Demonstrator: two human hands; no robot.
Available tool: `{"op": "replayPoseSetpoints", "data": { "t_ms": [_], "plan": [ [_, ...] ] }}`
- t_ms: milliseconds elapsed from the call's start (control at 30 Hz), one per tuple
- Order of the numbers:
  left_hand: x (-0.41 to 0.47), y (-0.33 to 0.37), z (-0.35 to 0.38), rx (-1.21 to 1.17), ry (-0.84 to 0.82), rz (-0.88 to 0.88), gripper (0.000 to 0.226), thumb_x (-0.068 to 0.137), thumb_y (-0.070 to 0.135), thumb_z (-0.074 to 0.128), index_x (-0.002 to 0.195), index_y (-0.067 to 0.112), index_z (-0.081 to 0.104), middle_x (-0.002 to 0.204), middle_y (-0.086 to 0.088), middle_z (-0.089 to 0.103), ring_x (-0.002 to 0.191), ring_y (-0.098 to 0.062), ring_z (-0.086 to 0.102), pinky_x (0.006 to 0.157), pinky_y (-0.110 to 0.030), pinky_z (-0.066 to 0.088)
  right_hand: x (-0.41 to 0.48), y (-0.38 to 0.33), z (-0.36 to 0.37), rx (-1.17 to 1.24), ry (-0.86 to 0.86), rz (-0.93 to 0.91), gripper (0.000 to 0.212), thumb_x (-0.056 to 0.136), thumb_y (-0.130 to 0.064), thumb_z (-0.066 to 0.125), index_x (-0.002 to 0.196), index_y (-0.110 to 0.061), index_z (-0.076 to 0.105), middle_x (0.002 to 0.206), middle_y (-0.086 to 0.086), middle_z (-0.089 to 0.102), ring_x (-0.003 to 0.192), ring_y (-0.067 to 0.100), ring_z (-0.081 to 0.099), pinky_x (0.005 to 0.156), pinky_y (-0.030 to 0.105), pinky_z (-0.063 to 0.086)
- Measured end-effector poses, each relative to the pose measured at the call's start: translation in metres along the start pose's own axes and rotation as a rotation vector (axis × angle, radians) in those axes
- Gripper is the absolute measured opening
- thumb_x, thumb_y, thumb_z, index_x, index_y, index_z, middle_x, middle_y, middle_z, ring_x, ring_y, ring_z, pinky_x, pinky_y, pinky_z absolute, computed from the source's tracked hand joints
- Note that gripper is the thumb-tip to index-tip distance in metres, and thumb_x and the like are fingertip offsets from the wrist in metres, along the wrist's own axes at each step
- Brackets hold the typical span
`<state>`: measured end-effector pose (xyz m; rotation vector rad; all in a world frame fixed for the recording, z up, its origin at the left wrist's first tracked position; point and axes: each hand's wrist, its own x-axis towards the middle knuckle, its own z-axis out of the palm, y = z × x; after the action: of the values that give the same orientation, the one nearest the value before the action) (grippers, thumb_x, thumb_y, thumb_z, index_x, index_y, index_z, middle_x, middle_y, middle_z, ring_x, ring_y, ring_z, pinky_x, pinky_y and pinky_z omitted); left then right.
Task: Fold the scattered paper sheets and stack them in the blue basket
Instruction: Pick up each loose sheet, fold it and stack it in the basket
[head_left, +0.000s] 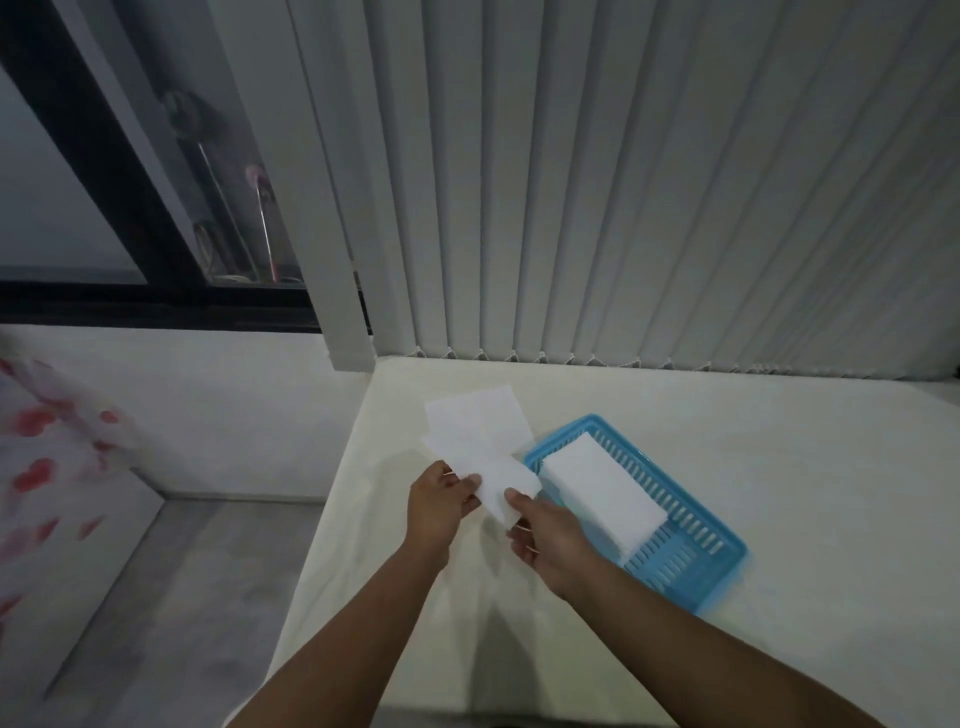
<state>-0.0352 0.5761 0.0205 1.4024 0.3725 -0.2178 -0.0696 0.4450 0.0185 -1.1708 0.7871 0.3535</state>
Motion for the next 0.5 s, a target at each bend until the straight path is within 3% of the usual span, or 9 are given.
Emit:
{"op": "replayPoseSetpoints", "data": {
  "t_ms": [67, 167, 233, 367, 433, 500],
  "plan": [
    [0.0, 0.0, 0.009, -0.041, -0.049, -0.009, 0.018, 0.085, 0.001, 0.062, 0.102, 0.007, 0.066, 0.102, -0.011, 0.073, 0.095, -0.024, 0.071, 0.081, -0.031, 0.059, 0.0, -0.009, -0.004, 0.108, 0.034, -0.026, 0.014, 0.084, -0.016, 0.071, 0.091, -0.011, 0.06, 0.073, 0.003, 0.057, 0.057, 0.012, 0.05, 0.052, 0.023, 0.047],
    [0.002, -0.001, 0.024, -0.059, -0.092, -0.042, 0.017, 0.086, 0.005, 0.063, 0.102, 0.009, 0.067, 0.103, -0.007, 0.073, 0.094, -0.022, 0.071, 0.083, -0.034, 0.058, 0.001, -0.017, -0.016, 0.092, 0.117, -0.133, 0.017, 0.082, -0.013, 0.071, 0.081, -0.01, 0.054, 0.07, 0.006, 0.055, 0.056, 0.015, 0.048, 0.051, 0.026, 0.045],
    [0.003, 0.001, 0.033, -0.046, -0.072, -0.075, 0.009, 0.089, 0.013, 0.062, 0.094, 0.007, 0.067, 0.099, -0.008, 0.073, 0.089, -0.022, 0.071, 0.078, -0.032, 0.059, 0.001, -0.021, -0.026, 0.027, 0.198, -0.212, 0.025, 0.083, -0.015, 0.07, 0.071, -0.012, 0.048, 0.064, 0.004, 0.051, 0.055, 0.016, 0.045, 0.053, 0.027, 0.042],
    [0.012, 0.005, 0.049, -0.042, -0.072, -0.096, 0.016, 0.093, 0.021, 0.059, 0.091, 0.007, 0.066, 0.094, -0.007, 0.072, 0.084, -0.021, 0.072, 0.071, -0.028, 0.058, 0.004, -0.028, -0.049, -0.017, 0.296, -0.248, 0.037, 0.085, -0.018, 0.068, 0.058, -0.015, 0.043, 0.058, 0.003, 0.043, 0.054, 0.016, 0.039, 0.054, 0.027, 0.037],
    [0.019, 0.005, 0.056, -0.054, -0.06, -0.113, 0.015, 0.092, 0.021, 0.06, 0.089, 0.008, 0.066, 0.091, -0.008, 0.071, 0.081, -0.02, 0.07, 0.072, -0.028, 0.057, 0.005, -0.031, -0.061, 0.027, 0.329, -0.237, 0.031, 0.086, -0.015, 0.068, 0.06, -0.014, 0.05, 0.06, 0.004, 0.045, 0.054, 0.016, 0.04, 0.053, 0.025, 0.037],
    [0.026, 0.008, 0.065, -0.047, -0.059, -0.133, 0.015, 0.092, 0.021, 0.061, 0.084, 0.009, 0.065, 0.085, -0.008, 0.069, 0.076, -0.018, 0.067, 0.076, -0.029, 0.057, 0.005, -0.032, -0.071, 0.094, 0.366, -0.223, 0.01, 0.085, -0.014, 0.069, 0.079, -0.011, 0.061, 0.066, 0.004, 0.053, 0.058, 0.016, 0.046, 0.054, 0.024, 0.041]
  ]
}}
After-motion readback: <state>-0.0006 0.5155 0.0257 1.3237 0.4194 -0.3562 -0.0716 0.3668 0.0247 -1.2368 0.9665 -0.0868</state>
